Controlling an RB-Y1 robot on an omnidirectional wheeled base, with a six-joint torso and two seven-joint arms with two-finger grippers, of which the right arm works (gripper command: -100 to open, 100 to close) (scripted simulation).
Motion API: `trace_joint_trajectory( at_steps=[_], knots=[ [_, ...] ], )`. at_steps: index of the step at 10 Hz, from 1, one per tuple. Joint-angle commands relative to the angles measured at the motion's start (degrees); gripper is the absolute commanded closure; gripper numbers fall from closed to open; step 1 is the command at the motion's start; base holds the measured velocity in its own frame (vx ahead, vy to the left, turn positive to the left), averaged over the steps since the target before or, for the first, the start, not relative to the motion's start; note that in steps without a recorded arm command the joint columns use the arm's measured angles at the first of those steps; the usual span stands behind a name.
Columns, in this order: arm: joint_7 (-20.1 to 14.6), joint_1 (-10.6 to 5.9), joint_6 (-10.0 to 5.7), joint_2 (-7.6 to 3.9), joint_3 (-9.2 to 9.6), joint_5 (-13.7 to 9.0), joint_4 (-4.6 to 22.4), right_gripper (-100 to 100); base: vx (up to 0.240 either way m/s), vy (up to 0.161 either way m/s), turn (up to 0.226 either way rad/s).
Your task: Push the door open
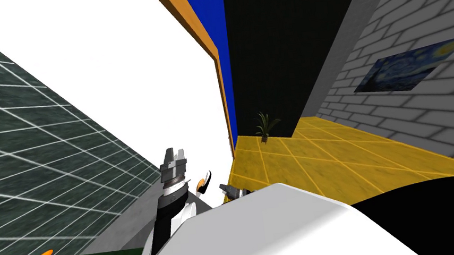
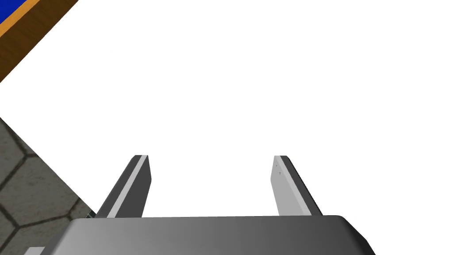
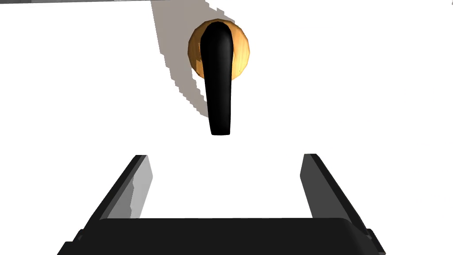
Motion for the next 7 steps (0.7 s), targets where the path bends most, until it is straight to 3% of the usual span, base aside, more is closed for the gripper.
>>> trace_joint_trajectory(
  at_steps=[1,6,7],
  knots=[
    [0.2,-0.02,0.1,0.55,-0.3,0.0,0.5,-100,0.119,0.181,0.035],
    [0.6,-0.09,0.37,2.12,-1.23,0.1,1.9,-100,0.118,0.173,0.037],
    [0.5,-0.09,0.35,1.92,-1.12,0.1,1.7,-100,0.041,0.069,-0.003]
  ],
)
